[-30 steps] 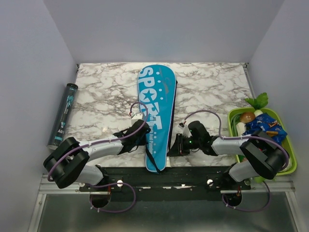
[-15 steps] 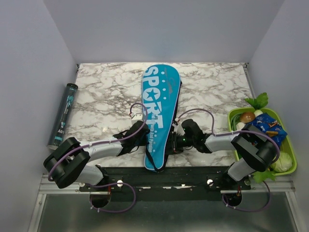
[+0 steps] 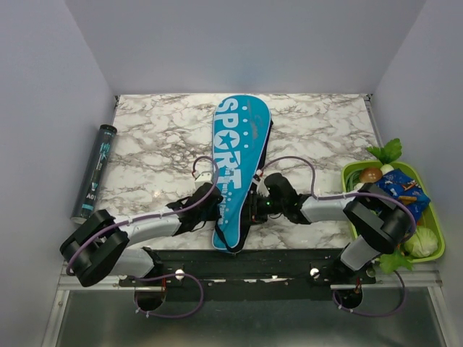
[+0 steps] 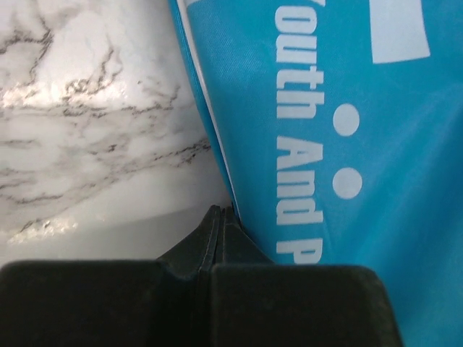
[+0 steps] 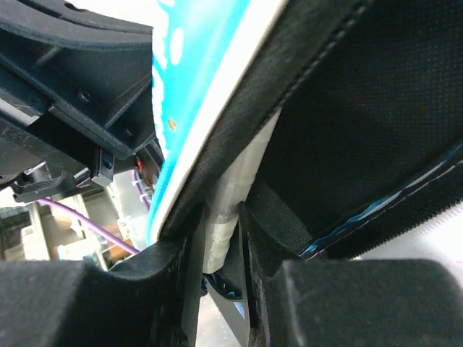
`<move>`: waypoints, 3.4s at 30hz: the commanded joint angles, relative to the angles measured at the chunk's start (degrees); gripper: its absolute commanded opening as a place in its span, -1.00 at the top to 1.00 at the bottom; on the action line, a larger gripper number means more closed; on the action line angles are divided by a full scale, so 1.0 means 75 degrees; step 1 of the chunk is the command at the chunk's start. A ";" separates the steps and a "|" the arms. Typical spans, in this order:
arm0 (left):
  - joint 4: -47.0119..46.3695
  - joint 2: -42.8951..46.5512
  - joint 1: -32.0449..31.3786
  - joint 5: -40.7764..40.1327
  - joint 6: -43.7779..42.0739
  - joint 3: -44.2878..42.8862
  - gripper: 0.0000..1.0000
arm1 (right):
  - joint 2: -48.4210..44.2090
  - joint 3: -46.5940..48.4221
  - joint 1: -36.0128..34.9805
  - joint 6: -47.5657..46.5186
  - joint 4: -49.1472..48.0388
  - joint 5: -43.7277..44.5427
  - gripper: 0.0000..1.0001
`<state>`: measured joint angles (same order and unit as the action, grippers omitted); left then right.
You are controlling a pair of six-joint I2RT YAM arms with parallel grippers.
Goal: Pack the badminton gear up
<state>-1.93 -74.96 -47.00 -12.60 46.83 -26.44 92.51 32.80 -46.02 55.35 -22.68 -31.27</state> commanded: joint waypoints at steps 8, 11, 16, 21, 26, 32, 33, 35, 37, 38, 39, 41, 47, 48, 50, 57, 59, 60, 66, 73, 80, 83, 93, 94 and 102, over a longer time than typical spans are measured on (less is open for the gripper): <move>0.2178 0.1473 -0.0131 -0.1270 0.0553 0.0126 0.59 | -0.2149 -0.0154 -0.0075 -0.0911 0.3512 0.2535 -0.15; 0.2693 0.1954 -0.0143 -0.1752 0.0612 -0.0002 0.59 | -0.2712 -0.0061 -0.0063 -0.0865 0.4755 0.3682 -0.22; 0.2954 0.3044 -0.0155 -0.2211 0.0238 -0.0576 0.64 | -0.2948 0.0501 0.0053 -0.0853 0.5999 0.5210 -0.50; 0.2310 0.2508 -0.0178 -0.1029 -0.0442 -0.1430 0.70 | -0.2410 0.1286 0.1177 -0.1192 0.5989 0.5282 -0.54; 0.1525 0.1489 -0.0424 -0.0254 -0.0666 -0.1982 0.72 | -0.1754 0.2222 0.2686 -0.1591 0.5357 0.4279 -0.54; 0.0062 0.0001 -0.0448 0.0413 -0.0631 -0.2007 0.74 | -0.0103 0.3453 0.3673 -0.1826 0.4547 0.3023 -0.54; -0.0104 -0.0141 -0.0448 0.0507 -0.0596 -0.1983 0.74 | 0.0109 0.3815 0.3721 -0.1756 0.4489 0.2939 -0.54; -0.0431 -0.0387 -0.0459 0.0648 -0.0537 -0.1983 0.77 | 0.0681 0.4133 0.3769 -0.1720 0.4360 0.2845 -0.54; -0.0550 -0.0715 -0.0459 0.0731 -0.0513 -0.1995 0.79 | 0.1081 0.4694 0.3757 -0.1651 0.4313 0.2728 -0.54; -0.0655 -0.0798 -0.0448 0.0766 -0.0502 -0.1983 0.80 | 0.1443 0.4906 0.3769 -0.1627 0.4301 0.2623 -0.54; -0.0679 -0.0938 -0.0448 0.0801 -0.0502 -0.1960 0.81 | 0.1667 0.5082 0.3769 -0.1603 0.4312 0.2576 -0.54; -0.0808 -0.1021 -0.0459 0.0859 -0.0455 -0.1913 0.82 | 0.2019 0.5551 0.3769 -0.1474 0.4336 0.2493 -0.54; -0.1054 -0.1138 -0.0459 0.1070 -0.0314 -0.1679 0.84 | 0.3192 0.6418 0.3769 -0.1158 0.4348 0.2282 -0.50; -0.1113 -0.1173 -0.0459 0.1152 -0.0291 -0.1632 0.84 | 0.3309 0.6501 0.3769 -0.1123 0.4371 0.2271 -0.50; -0.1276 -0.1232 -0.0459 0.1362 -0.0220 -0.1620 0.85 | 0.3567 0.6619 0.3780 -0.1064 0.4418 0.2271 -0.48; -0.1863 -0.1641 -0.0681 0.1937 0.0014 -0.1759 0.90 | 0.3896 0.6795 0.3769 -0.0982 0.4465 0.2364 -0.43; -0.1887 -0.1829 -0.0752 0.1996 -0.0009 -0.1854 0.91 | 0.4001 0.6842 0.3757 -0.0935 0.4488 0.2364 -0.40; -0.1898 -0.2004 -0.0764 0.2020 0.0025 -0.1924 0.91 | 0.4048 0.6865 0.3757 -0.0900 0.4477 0.2329 -0.39; -0.2039 -0.2403 -0.0811 0.2161 0.0120 -0.1971 0.93 | 0.4306 0.6994 0.3769 -0.0759 0.4489 0.2165 -0.08; -0.1442 -0.2627 -0.0811 0.1739 -0.0196 -0.1901 0.93 | 0.4365 0.6983 0.3769 -0.0642 0.4500 0.2340 0.70; -0.0634 -0.2861 -0.0811 0.1048 -0.0162 -0.1819 0.93 | 0.3675 0.6246 0.3792 -0.0361 0.4489 0.2750 0.99; -0.0399 -0.2850 -0.0811 0.0603 -0.0127 -0.1796 0.93 | 0.3264 0.5522 0.3781 -0.0244 0.4418 0.3020 0.99; 0.1066 -0.2475 -0.0624 -0.0979 -0.0103 -0.1936 0.92 | 0.1202 0.2686 0.3781 0.0553 0.4125 0.3840 0.99; 0.1136 -0.2439 -0.0577 -0.1073 -0.0080 -0.1936 0.92 | 0.0911 0.2473 0.3781 0.0669 0.4114 0.3841 0.99; 0.1172 -0.1972 0.0266 -0.1274 -0.0197 -0.1690 0.92 | -0.0777 0.0410 0.3780 0.1151 0.3845 0.3923 0.98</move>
<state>-0.27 -90.89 -49.28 -15.42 46.83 -41.71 91.55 43.22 -17.76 63.24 3.31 -3.79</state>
